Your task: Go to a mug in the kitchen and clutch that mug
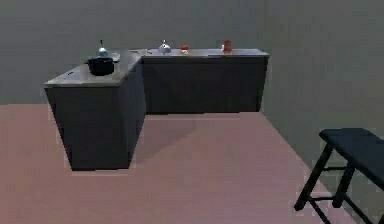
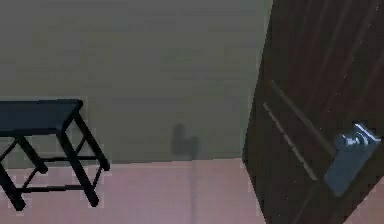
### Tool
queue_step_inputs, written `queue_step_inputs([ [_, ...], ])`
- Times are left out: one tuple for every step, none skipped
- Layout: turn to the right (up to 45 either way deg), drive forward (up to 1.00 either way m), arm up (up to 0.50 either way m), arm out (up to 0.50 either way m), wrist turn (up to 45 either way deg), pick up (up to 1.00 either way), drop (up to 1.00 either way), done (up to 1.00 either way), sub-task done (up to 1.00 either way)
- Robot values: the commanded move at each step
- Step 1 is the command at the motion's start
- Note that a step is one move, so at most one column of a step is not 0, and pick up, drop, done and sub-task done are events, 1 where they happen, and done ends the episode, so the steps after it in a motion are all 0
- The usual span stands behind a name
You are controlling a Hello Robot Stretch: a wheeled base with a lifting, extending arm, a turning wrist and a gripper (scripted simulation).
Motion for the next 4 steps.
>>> queue_step_inputs([
  [0.0, 1.00, 0.00, 0.00, 0.0, 0.00, 0.00, 0.00, 0.00],
  [0.0, 1.00, 0.00, 0.00, 0.0, 0.00, 0.00, 0.00, 0.00],
  [3.0, 0.00, 0.00, 0.00, 0.0, 0.00, 0.00, 0.00, 0.00],
  [0.0, 0.45, 0.00, 0.00, 0.0, 0.00, 0.00, 0.00, 0.00],
])
